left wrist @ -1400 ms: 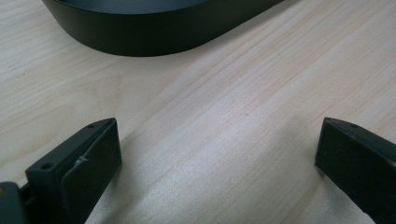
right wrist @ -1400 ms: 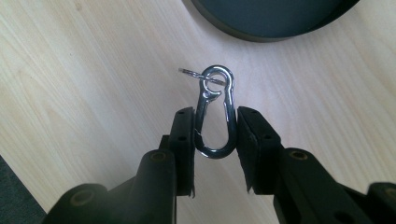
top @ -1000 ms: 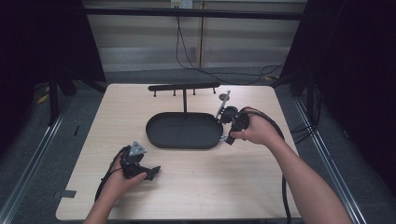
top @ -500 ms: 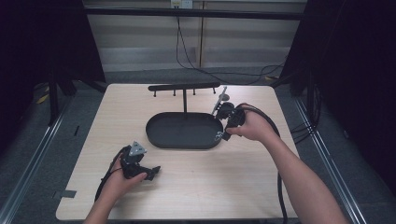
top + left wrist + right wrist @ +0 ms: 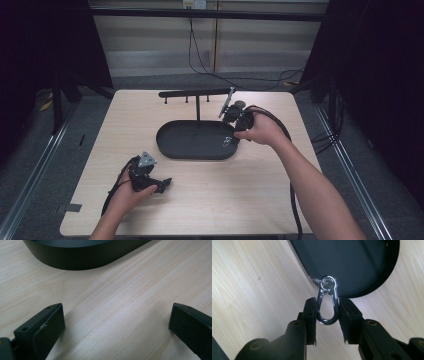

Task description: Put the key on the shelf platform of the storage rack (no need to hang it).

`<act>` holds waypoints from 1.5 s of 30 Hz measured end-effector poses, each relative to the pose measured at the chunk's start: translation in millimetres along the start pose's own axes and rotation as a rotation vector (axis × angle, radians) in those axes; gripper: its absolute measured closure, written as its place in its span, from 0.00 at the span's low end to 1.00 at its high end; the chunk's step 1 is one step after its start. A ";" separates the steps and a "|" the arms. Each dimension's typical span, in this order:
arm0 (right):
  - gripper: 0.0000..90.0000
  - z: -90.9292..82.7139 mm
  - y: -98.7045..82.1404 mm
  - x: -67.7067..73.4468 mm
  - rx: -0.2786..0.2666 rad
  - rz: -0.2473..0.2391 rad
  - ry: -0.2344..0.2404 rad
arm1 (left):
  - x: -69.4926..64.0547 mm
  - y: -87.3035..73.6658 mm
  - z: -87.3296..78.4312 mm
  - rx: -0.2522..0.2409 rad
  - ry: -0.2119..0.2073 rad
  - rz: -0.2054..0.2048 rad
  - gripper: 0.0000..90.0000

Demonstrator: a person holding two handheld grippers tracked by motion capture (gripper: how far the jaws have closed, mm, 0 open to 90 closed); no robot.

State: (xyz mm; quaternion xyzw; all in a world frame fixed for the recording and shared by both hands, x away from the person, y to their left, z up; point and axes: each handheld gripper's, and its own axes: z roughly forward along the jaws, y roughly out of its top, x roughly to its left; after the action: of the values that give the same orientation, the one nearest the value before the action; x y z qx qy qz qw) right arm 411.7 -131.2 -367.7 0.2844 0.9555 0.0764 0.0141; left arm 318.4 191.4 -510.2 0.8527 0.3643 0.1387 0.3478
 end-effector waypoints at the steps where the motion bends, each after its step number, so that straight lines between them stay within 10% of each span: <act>1: 0.76 0.1 1.8 -0.2 0.003 -0.001 -0.004 | 0.0 0.0 0.0 0.000 0.000 0.000 0.00; 45: 0.76 24.5 47.3 3.0 0.003 -0.069 -0.031 | 0.1 0.0 -0.1 0.001 0.000 0.000 0.00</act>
State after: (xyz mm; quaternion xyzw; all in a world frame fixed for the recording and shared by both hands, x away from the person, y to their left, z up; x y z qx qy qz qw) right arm 436.6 -87.1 -384.5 0.2523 0.9646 0.0700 0.0309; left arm 318.4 191.5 -510.1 0.8528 0.3644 0.1385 0.3474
